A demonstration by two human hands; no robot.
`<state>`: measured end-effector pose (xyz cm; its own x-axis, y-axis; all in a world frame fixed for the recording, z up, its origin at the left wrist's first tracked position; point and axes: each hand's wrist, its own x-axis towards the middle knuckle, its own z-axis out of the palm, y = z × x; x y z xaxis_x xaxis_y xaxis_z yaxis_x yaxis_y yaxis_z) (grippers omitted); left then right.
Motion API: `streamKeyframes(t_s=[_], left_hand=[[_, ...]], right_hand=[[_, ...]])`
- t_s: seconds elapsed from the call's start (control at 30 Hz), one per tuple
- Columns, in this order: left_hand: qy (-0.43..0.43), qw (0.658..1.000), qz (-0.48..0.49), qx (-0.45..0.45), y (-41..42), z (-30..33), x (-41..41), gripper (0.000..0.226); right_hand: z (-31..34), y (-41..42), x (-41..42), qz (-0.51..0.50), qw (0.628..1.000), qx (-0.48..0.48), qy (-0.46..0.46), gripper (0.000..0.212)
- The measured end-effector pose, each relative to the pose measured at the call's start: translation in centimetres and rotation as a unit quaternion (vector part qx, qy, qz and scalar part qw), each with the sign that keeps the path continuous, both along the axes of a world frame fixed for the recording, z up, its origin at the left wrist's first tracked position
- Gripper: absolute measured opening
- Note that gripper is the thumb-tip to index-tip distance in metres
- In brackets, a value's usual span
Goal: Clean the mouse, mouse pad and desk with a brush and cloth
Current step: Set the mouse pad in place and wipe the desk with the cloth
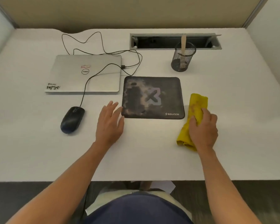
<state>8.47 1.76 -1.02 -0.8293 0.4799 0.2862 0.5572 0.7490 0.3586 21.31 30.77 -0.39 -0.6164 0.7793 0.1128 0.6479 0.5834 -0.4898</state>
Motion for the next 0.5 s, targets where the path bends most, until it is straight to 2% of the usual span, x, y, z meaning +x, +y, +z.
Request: streamKeyframes(t_s=[0.13,0.3,0.4,0.5], left_hand=[[-0.041,0.986,0.156,-0.045,-2.7,1.0,-1.4,0.047],[-0.124,0.937,0.313,-0.089,-5.2,1.7,-3.1,0.066],[-0.168,0.917,0.35,-0.087,-5.9,1.7,-3.6,0.069],[-0.164,0.918,0.353,-0.077,-6.0,1.8,-3.9,0.071]], right_hand=[[-0.2,2.3,-1.6,0.017,1.0,0.019,-0.014,0.045],[-0.5,5.0,-2.7,0.05,0.996,0.041,-0.067,0.048],[-0.5,5.7,-3.3,0.064,0.993,0.046,-0.087,0.049],[-0.3,6.2,-3.8,0.087,0.99,0.052,-0.1,0.05]])
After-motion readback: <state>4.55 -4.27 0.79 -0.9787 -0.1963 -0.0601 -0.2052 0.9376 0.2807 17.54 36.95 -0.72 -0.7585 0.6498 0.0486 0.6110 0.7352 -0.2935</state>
